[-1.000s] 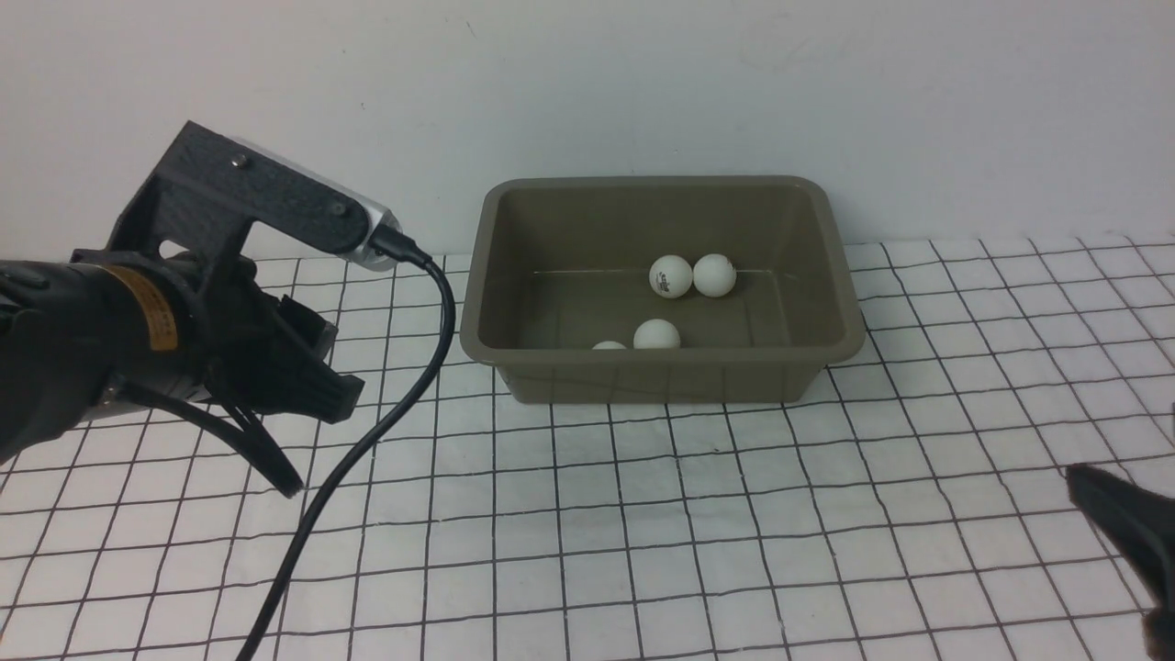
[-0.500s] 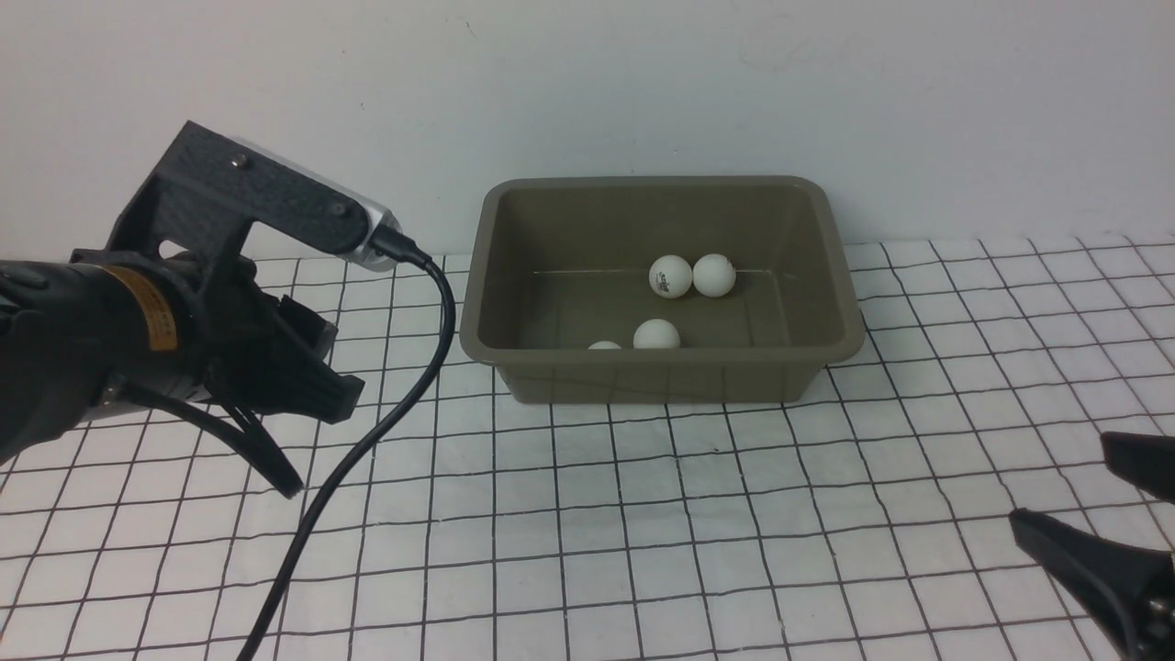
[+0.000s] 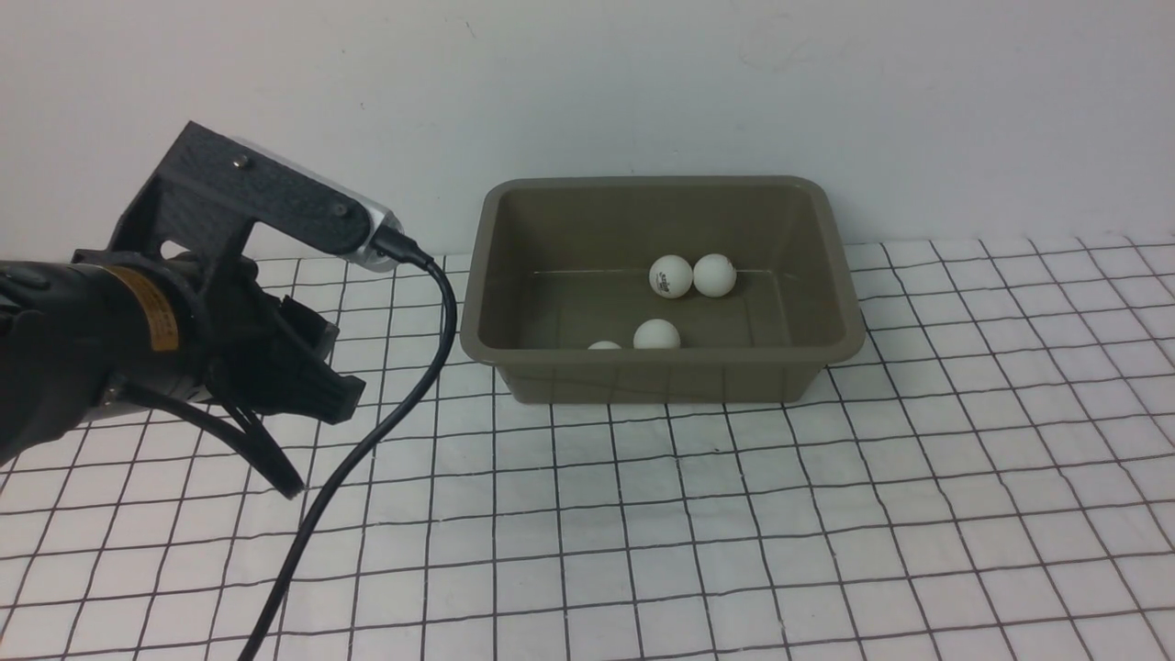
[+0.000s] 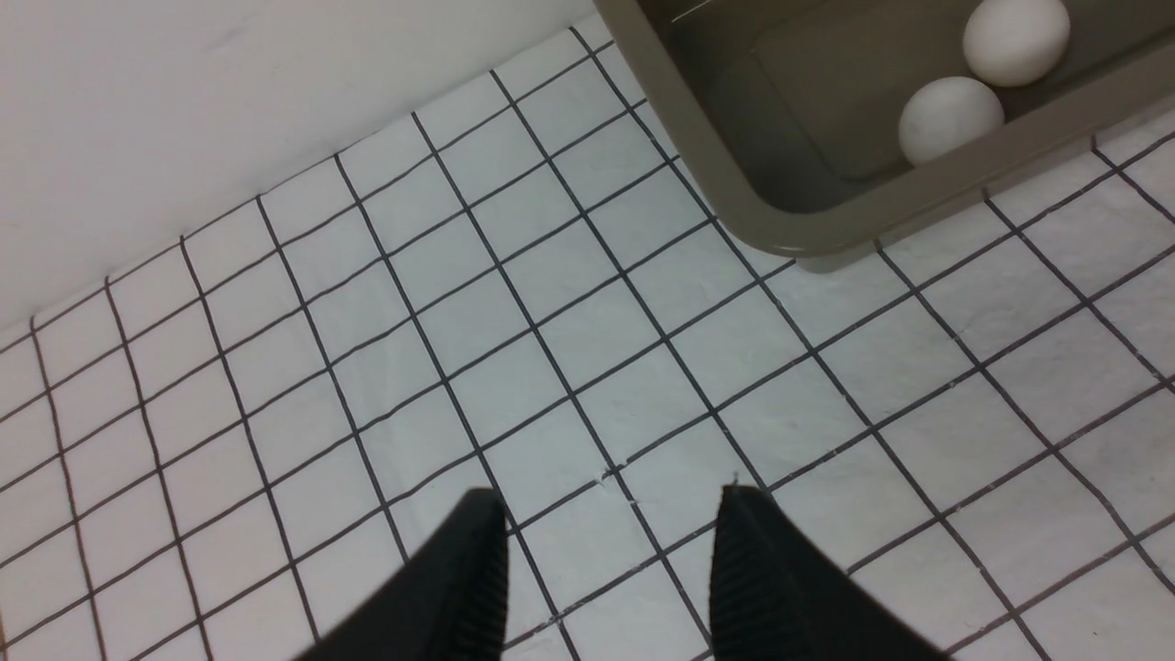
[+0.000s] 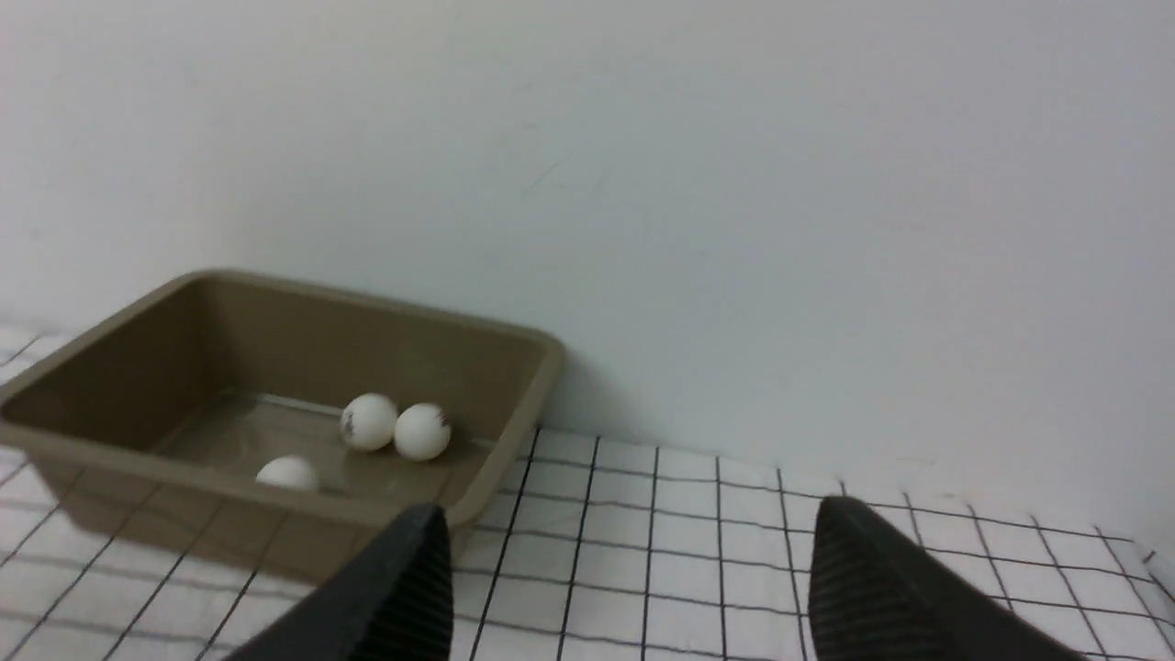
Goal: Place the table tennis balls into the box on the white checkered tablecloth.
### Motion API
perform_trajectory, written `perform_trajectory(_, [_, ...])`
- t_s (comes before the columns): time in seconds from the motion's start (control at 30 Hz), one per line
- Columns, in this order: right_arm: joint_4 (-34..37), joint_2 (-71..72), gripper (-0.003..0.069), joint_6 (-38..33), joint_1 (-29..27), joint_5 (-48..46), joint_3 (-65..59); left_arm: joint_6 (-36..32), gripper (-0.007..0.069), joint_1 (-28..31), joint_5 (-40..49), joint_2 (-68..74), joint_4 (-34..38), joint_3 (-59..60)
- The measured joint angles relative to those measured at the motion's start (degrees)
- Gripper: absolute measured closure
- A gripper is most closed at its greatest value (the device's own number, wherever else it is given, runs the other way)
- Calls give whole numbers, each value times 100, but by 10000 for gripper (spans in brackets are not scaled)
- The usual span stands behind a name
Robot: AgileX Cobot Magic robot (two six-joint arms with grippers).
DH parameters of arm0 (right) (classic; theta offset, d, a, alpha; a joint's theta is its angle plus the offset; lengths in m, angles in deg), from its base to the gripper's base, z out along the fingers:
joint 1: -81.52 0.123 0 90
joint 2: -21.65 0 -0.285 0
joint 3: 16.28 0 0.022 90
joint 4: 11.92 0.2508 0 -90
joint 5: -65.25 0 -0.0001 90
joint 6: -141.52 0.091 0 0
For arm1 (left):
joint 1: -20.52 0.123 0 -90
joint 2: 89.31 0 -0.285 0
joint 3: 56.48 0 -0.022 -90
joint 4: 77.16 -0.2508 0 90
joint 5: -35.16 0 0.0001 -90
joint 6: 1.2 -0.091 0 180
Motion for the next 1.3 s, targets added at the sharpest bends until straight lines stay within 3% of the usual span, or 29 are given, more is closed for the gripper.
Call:
perform_trajectory(0.3, [317, 807, 185, 0, -752, 143, -1309, 0, 346, 0, 0, 0, 5, 0])
perform_trajectory(0.97, [480, 1303, 185, 0, -789, 155, -2665, 0, 346, 0, 32, 0, 5, 0])
perform_trajectory(1.3, [480, 1303, 185, 0, -789, 336, -2702, 0, 346, 0, 33, 0, 10, 0])
